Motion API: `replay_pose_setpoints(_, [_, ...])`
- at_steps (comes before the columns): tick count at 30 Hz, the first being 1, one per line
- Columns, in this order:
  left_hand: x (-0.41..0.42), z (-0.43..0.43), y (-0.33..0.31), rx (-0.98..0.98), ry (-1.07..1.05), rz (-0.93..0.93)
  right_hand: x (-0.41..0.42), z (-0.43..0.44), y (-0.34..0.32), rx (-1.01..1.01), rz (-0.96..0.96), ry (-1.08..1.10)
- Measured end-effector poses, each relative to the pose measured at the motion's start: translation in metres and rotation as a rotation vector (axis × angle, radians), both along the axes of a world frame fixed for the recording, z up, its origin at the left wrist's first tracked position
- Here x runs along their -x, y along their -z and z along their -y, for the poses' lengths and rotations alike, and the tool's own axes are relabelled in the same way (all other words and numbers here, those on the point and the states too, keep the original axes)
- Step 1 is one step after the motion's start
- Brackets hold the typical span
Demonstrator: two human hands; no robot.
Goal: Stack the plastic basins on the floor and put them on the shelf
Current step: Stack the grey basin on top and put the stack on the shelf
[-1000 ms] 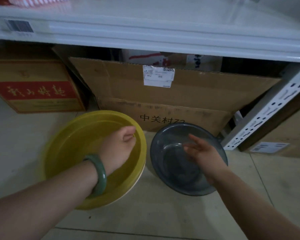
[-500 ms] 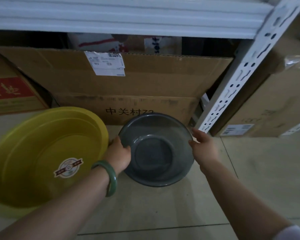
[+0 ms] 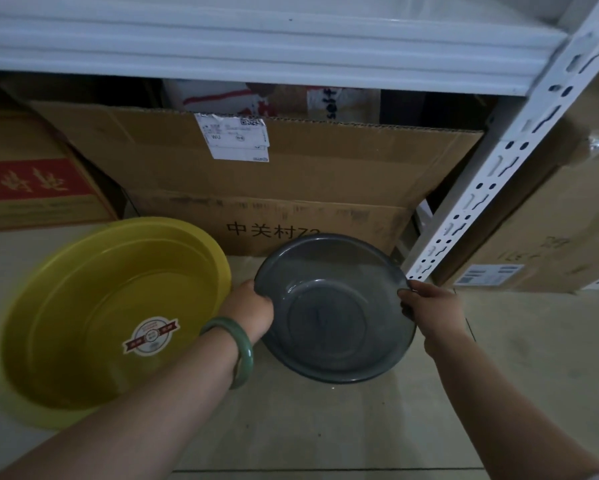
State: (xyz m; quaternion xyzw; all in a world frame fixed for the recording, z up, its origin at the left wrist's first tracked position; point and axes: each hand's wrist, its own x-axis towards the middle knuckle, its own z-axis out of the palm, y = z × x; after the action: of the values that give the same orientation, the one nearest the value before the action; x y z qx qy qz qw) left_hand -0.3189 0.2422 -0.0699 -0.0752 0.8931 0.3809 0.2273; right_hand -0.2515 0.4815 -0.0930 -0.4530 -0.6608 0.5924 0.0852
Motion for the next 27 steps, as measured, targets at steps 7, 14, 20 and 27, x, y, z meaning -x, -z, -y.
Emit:
replay_pose_setpoints(7, [-0.001, 0.017, -0.04, -0.103, -0.079, -0.18, 0.004, 0.002, -0.035, -0.06, -0.087, 0.029])
replay_pose_setpoints(14, [0.002, 0.068, -0.096, -0.084, -0.16, -0.285, 0.017, 0.037, -0.085, -0.129, -0.176, -0.04])
replay_pose_setpoints(20, [0.002, 0.134, -0.133, -0.109, -0.271, -0.379, 0.04, 0.093, -0.11, -0.115, -0.255, -0.162])
replay_pose_setpoints(27, [0.003, 0.22, -0.137, -0.051, -0.395, -0.407, 0.074, 0.173, -0.112, -0.074, -0.267, -0.295])
